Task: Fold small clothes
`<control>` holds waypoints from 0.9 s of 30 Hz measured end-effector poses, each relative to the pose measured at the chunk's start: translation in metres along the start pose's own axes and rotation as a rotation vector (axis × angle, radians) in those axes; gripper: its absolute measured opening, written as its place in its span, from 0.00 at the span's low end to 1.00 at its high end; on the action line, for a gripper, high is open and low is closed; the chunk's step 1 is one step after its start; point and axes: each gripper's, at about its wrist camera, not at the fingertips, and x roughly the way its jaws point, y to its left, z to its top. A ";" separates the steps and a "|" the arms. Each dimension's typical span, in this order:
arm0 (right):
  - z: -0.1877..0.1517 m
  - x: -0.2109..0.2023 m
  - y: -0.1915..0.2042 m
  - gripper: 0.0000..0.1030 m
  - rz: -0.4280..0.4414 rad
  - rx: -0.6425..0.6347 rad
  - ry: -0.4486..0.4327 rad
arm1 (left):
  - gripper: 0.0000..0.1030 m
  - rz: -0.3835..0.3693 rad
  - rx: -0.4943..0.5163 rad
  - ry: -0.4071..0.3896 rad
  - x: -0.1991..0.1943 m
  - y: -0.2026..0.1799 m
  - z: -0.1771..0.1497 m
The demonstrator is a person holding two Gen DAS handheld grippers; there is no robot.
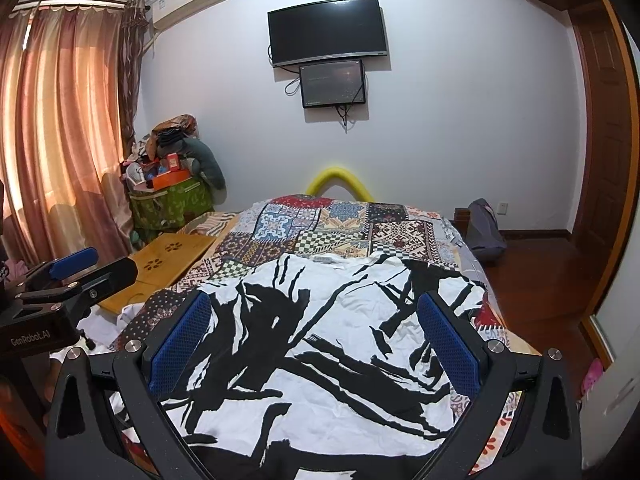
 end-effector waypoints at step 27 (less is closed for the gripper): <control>-0.001 0.001 0.002 1.00 0.000 -0.003 0.001 | 1.00 0.013 -0.010 0.000 0.001 0.002 -0.001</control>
